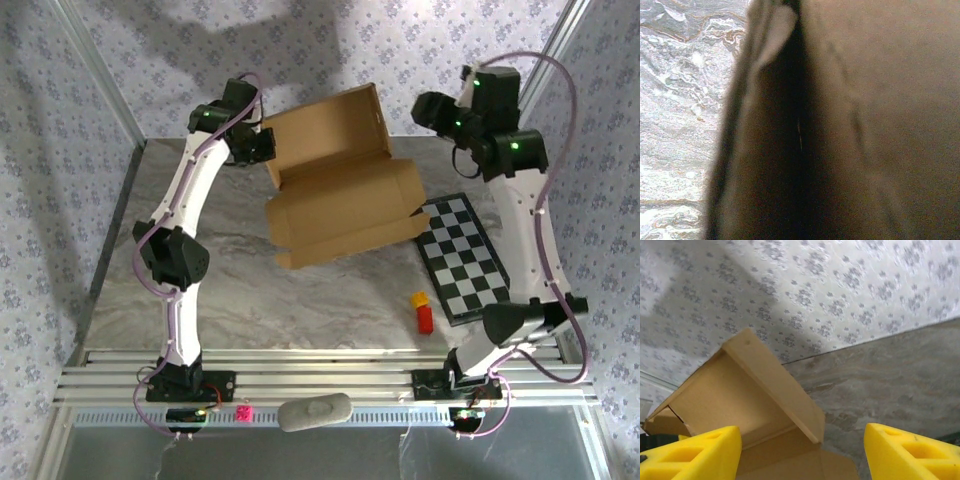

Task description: Fold the paper box

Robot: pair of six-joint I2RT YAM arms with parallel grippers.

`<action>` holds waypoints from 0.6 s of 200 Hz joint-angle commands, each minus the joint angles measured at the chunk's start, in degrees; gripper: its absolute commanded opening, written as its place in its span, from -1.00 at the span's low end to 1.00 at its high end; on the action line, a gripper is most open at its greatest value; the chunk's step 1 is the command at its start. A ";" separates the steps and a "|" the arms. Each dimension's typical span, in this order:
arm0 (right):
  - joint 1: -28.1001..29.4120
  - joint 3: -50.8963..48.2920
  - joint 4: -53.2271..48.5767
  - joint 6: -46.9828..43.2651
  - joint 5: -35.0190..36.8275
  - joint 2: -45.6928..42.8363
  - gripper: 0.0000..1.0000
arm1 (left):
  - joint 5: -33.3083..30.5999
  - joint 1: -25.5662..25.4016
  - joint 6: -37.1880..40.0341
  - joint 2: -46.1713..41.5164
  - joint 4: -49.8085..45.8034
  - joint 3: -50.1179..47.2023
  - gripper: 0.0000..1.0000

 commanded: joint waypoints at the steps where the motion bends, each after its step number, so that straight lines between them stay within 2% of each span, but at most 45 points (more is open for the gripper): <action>1: -4.64 -8.72 4.97 9.53 -9.86 -4.32 0.35 | 1.13 1.26 -3.79 -0.21 -1.52 2.48 -1.00; 20: -6.82 -15.78 5.17 10.95 -11.87 -7.60 0.35 | 1.18 2.28 -6.28 -0.20 -2.39 1.94 -1.00; 42: -6.43 -22.00 4.52 12.48 -11.67 -10.84 0.38 | 1.30 3.42 -9.34 -1.40 -0.92 -1.64 -1.00; 63: -3.45 -30.82 9.26 17.16 -11.65 -15.68 0.49 | 2.57 4.94 -14.37 -4.13 3.57 -8.59 -1.00; 94: 3.24 -46.17 24.44 23.32 -9.64 -23.87 0.63 | 4.74 6.79 -19.10 -6.51 7.71 -15.29 -1.00; 120: 8.42 -50.54 29.33 26.32 -8.97 -23.42 0.64 | 4.97 7.36 -20.91 -7.53 9.10 -18.11 -1.00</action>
